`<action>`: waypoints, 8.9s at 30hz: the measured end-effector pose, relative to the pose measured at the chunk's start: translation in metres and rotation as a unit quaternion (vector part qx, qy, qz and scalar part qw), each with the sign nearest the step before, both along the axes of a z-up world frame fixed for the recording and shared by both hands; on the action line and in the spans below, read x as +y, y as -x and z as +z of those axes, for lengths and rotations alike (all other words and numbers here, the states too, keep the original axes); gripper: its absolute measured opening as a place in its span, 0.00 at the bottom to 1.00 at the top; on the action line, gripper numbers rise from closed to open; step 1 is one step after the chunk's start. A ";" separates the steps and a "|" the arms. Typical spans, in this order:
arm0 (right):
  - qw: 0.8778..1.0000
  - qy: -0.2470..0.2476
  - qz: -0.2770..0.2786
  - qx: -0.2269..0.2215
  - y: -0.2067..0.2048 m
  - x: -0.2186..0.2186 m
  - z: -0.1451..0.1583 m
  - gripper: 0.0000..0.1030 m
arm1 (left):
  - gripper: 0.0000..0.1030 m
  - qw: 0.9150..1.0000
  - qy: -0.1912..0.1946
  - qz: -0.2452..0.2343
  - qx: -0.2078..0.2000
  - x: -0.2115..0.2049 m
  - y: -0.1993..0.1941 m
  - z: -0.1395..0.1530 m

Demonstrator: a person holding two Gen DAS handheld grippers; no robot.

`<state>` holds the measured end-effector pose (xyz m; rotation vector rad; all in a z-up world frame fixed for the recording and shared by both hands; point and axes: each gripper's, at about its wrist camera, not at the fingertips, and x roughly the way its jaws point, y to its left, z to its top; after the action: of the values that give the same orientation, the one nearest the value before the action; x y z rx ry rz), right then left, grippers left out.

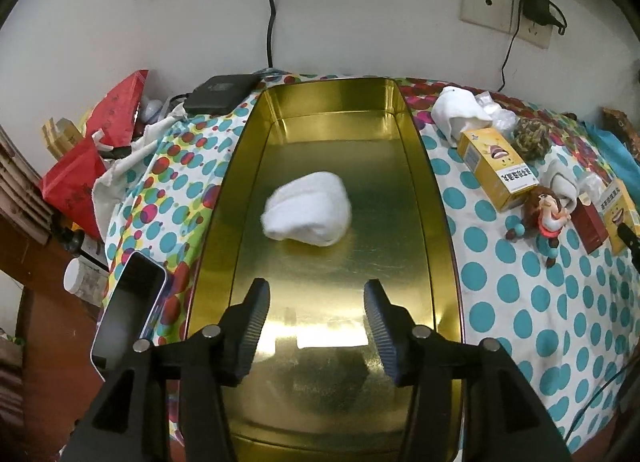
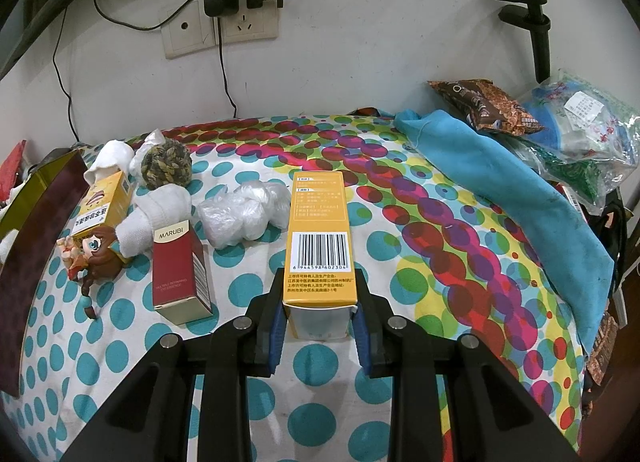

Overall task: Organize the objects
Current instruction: 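Carry the yellow medicine box into the gold tray and open the right tool, then grasp the red MARUBI box with the right tool, then grasp the chibi doll figurine with the left tool, then carry the doll figurine into the gold tray and open the left tool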

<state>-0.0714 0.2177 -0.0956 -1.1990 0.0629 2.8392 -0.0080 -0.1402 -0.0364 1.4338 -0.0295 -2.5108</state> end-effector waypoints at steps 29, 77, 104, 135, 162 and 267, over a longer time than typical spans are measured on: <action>0.997 -0.019 0.000 0.072 -0.021 -0.012 0.028 0.26 | 0.55 0.999 0.018 0.005 0.027 0.001 -0.042 0.012; 0.913 -0.014 0.406 -0.039 -0.073 -0.337 0.037 0.26 | 0.58 0.987 -0.089 0.114 0.063 -0.103 -0.111 0.019; 0.985 -0.033 0.168 0.039 -0.011 -0.125 0.057 0.55 | 0.58 0.992 -0.106 0.022 0.059 -0.031 -0.084 0.025; 0.989 -0.057 0.134 -0.026 0.033 -0.060 -0.012 0.26 | 0.58 0.977 -0.113 -0.178 0.027 0.136 0.022 -0.010; 0.990 -0.024 0.130 -0.049 0.041 -0.052 -0.013 0.27 | 0.58 0.970 -0.100 -0.220 0.032 0.162 0.074 -0.035; 0.992 -0.018 0.118 -0.052 0.042 -0.052 -0.008 0.27 | 0.41 0.987 -0.070 -0.088 0.112 0.085 -0.039 0.047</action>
<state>-0.1137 0.1653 -0.1038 -1.4323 -0.1430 2.9517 0.0312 -0.0551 0.0108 1.2362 0.0650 -2.8579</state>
